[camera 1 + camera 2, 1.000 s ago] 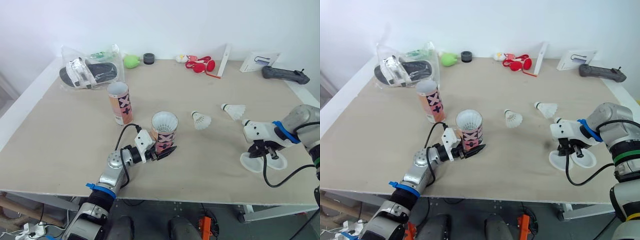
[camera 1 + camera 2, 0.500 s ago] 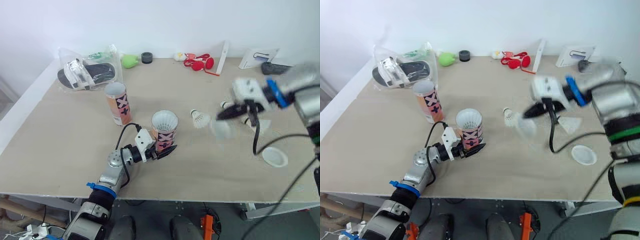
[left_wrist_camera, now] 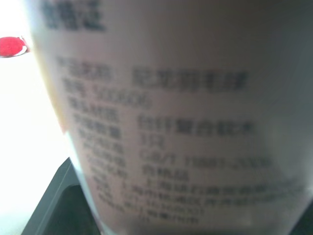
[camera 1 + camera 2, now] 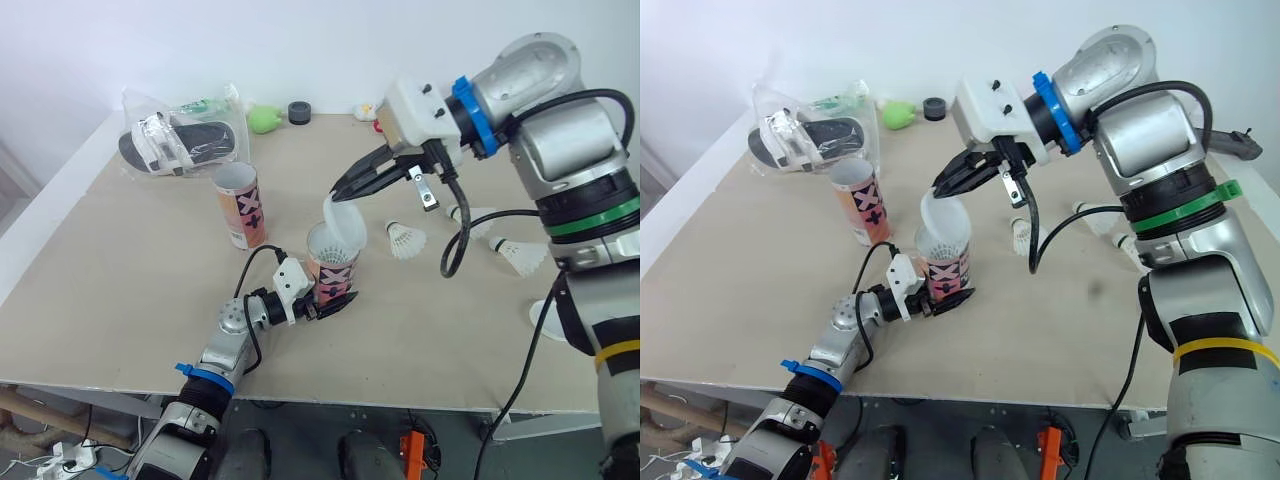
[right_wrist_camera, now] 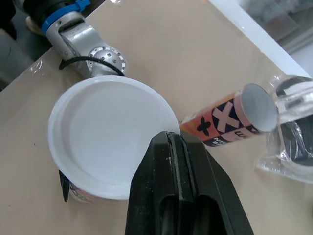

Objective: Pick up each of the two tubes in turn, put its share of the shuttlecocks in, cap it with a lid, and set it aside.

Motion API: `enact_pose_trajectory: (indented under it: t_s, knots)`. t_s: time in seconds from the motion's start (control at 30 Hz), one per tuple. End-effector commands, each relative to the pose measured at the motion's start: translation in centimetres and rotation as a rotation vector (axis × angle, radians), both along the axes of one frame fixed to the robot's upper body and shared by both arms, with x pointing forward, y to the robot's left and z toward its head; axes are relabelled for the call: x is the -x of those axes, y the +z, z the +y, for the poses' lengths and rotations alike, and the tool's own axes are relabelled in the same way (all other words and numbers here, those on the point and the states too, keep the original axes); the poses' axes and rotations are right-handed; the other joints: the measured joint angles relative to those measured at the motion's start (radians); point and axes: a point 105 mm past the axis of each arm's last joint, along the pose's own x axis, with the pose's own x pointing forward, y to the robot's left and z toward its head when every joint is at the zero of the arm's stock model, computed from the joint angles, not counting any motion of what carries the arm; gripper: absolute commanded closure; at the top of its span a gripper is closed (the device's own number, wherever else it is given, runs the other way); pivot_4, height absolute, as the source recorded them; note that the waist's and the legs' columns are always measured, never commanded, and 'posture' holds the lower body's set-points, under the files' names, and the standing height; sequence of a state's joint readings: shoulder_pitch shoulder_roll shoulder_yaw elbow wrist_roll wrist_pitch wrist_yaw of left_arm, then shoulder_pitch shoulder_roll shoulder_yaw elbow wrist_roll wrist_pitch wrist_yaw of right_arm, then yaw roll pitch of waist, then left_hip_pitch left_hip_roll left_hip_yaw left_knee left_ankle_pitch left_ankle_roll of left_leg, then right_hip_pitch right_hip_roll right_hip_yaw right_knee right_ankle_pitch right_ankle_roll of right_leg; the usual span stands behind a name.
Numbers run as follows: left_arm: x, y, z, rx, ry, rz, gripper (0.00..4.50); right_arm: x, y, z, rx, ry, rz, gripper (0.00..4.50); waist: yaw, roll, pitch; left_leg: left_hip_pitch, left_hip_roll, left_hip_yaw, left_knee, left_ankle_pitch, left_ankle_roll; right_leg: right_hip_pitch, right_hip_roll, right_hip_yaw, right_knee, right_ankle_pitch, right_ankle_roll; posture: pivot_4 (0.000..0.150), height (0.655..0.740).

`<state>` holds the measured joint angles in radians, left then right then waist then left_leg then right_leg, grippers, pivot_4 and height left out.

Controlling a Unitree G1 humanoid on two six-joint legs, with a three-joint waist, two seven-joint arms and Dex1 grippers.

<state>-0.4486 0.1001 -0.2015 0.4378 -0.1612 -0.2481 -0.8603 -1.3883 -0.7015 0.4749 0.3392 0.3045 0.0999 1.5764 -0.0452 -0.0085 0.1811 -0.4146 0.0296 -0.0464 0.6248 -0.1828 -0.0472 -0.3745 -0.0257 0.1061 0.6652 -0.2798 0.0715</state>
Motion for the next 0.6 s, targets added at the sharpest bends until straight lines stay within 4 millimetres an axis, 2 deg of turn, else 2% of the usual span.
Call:
enact_pose_trajectory:
  t_s: [0.03,0.2,0.37,0.6]
  knots:
    - [0.3,-2.7,0.4,-0.079,0.012,0.077,1.4,0.5,0.8,0.6,0.038,0.051,-0.052,4.47,0.0,0.0,0.0,0.0,0.0,0.0,0.0,0.0,0.0,0.0,0.0,0.0,0.0,0.0,0.0,0.15,0.74]
    - [0.3,-2.7,0.3,-0.078,0.011,0.081,1.4,0.1,0.0,1.1,0.06,0.057,-0.058,4.47,0.0,0.0,0.0,0.0,0.0,0.0,0.0,0.0,0.0,0.0,0.0,0.0,0.0,0.001,-0.001,0.15,0.74]
    - [0.3,-2.7,0.2,-0.076,0.01,0.08,1.4,-0.5,-0.8,0.6,0.114,0.03,-0.072,4.47,0.0,0.0,0.0,0.0,0.0,0.0,0.0,0.0,0.0,0.0,0.0,0.0,0.0,0.001,-0.001,0.15,0.74]
    - [0.4,-2.8,0.0,-0.079,0.005,0.083,1.4,-0.9,-0.6,0.1,0.15,0.006,-0.105,4.47,0.0,0.0,0.0,0.0,0.0,0.0,0.0,0.0,0.0,0.0,0.0,0.0,0.0,0.0,-0.001,0.15,0.74]
